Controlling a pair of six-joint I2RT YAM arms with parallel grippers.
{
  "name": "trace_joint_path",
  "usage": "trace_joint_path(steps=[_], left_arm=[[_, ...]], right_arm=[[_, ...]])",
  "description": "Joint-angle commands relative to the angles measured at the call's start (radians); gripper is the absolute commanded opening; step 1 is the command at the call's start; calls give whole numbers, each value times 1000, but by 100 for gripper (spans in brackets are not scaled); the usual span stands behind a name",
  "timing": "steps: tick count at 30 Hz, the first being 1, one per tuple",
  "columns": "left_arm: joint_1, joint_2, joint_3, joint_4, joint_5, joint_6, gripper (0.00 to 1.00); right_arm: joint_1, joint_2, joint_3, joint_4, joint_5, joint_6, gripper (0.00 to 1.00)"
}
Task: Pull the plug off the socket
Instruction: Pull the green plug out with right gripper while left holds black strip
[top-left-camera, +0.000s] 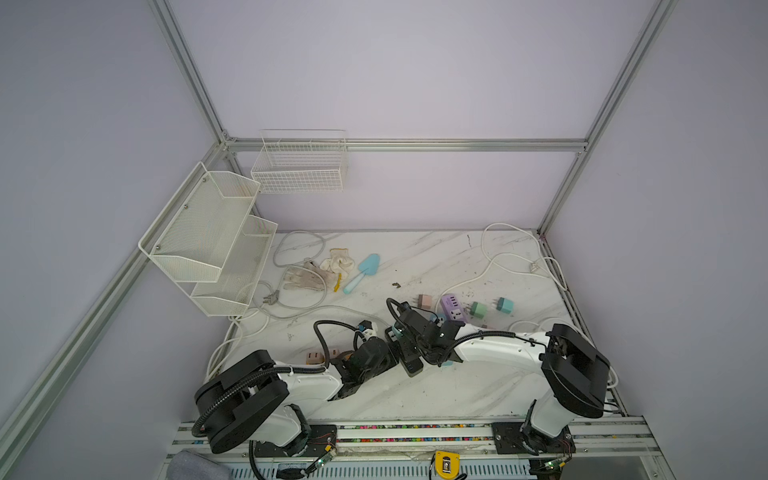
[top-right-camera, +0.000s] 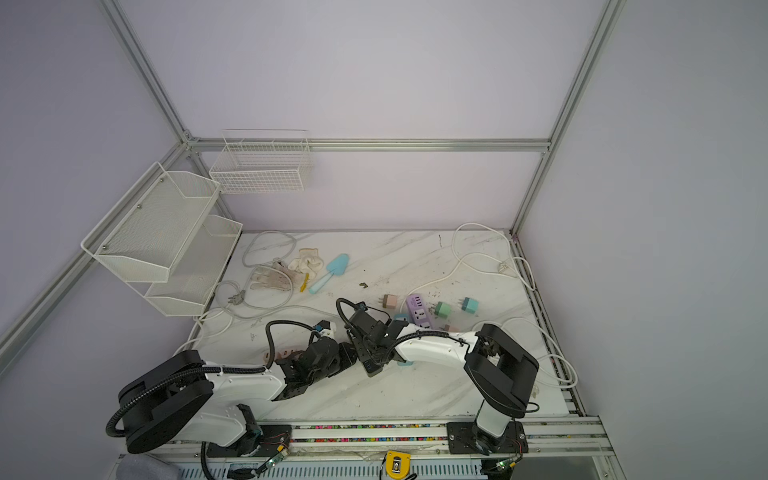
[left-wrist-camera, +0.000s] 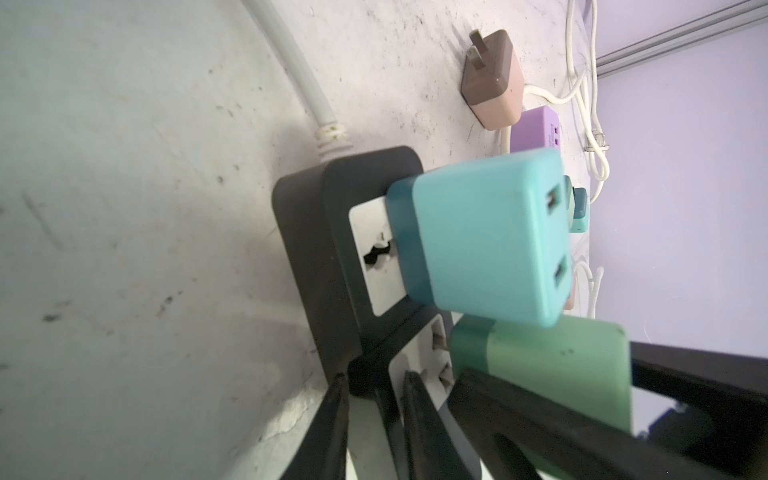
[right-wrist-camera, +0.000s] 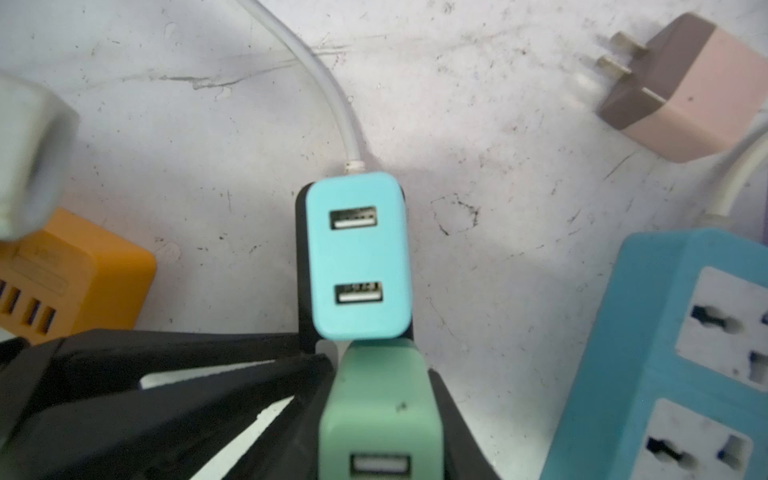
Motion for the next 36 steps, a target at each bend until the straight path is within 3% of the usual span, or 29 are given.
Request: trace_joint_path(steps=[1, 11, 20, 36], left_arm=[[-9, 19, -35, -190, 12, 6, 23], [-7, -30, 32, -236, 1, 63, 24], [-6, -94, 160, -307, -10, 168, 30], [11, -328, 130, -411, -109, 206, 38]], right_arm=[[1, -74, -7, -9, 55, 21, 13], [-36, -254, -57, 5, 3, 45, 13], [-103, -363, -122, 87, -114, 84, 13], [-270, -317, -241, 370, -299, 192, 7]])
